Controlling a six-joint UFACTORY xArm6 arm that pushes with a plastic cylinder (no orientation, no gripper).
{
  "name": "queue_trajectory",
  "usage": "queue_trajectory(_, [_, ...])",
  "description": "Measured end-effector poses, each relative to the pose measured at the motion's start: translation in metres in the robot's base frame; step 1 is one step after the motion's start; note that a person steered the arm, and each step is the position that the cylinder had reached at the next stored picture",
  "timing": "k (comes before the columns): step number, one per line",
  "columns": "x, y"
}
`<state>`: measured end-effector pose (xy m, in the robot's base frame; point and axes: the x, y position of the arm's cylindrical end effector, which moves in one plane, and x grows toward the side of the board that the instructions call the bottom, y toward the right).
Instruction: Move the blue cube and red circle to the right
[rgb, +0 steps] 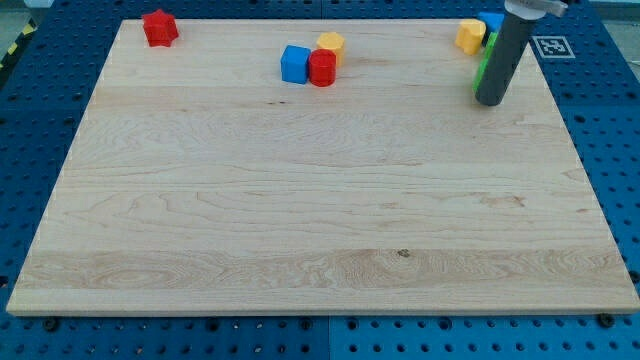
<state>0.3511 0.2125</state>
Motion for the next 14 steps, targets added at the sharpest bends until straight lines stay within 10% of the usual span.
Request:
queue_trajectory(2, [-0.008, -0.033])
queue_trajectory(6, [-0.051, -0.314])
queue_trajectory(14, [-0.009, -0.157])
